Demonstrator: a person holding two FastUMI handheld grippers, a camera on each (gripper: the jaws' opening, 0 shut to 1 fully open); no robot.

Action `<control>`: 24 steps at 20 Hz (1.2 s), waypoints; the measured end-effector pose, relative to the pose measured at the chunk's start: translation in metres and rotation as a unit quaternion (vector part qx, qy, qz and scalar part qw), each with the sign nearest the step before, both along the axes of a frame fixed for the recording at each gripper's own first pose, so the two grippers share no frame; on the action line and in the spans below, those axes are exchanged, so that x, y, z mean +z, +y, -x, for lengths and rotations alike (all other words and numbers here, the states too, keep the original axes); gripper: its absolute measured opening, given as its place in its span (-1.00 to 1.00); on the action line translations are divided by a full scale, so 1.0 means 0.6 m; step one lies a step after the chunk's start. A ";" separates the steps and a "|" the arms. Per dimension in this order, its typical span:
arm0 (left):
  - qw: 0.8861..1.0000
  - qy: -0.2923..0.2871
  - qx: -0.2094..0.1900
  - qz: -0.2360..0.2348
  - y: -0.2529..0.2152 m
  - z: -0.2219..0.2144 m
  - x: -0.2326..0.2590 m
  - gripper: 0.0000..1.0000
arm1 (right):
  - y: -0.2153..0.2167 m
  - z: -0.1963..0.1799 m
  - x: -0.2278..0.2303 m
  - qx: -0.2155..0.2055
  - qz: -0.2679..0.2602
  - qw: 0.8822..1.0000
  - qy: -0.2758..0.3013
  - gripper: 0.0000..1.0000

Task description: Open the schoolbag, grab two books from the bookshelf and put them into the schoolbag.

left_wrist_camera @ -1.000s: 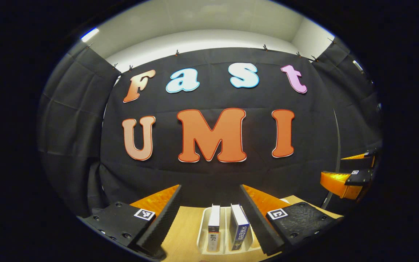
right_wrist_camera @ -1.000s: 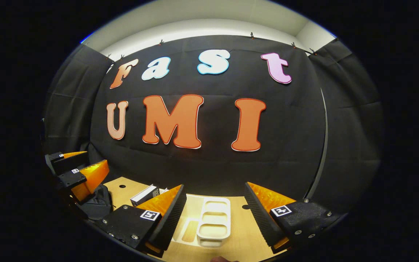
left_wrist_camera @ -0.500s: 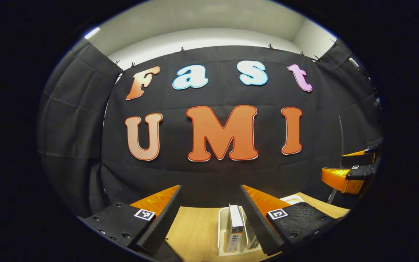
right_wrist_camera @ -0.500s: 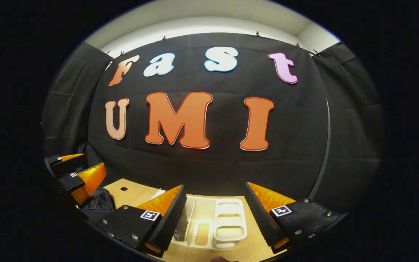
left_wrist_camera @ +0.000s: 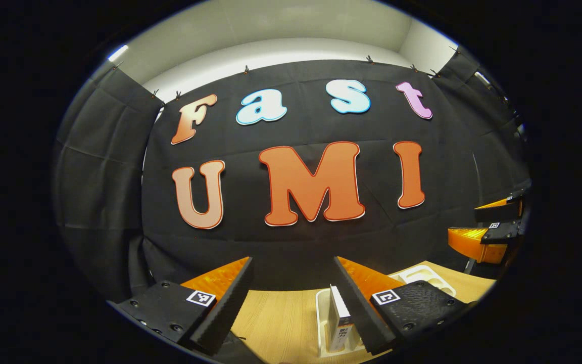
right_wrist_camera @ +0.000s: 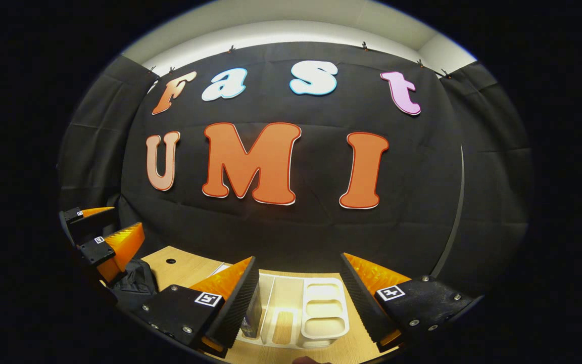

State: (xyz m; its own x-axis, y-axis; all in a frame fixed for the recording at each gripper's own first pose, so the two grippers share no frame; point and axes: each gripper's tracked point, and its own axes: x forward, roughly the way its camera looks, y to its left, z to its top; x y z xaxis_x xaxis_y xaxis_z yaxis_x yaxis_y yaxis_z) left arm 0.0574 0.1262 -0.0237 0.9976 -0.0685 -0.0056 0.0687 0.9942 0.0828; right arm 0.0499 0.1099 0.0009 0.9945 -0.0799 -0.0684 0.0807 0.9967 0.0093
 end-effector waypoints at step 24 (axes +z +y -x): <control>0.964 0.105 0.057 -0.240 0.126 0.150 -0.212 0.91 | 0.015 0.014 -0.069 0.052 0.019 0.998 0.039 0.90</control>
State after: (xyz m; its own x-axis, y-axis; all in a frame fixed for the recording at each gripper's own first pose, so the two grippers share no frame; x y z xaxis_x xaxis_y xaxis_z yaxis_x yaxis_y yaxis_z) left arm -0.0326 0.2020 -0.1506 0.9721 0.1016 -0.2115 0.0269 0.8472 0.5305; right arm 0.0412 0.1190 -0.0405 0.9894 0.0203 -0.1438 -0.0250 0.9992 -0.0310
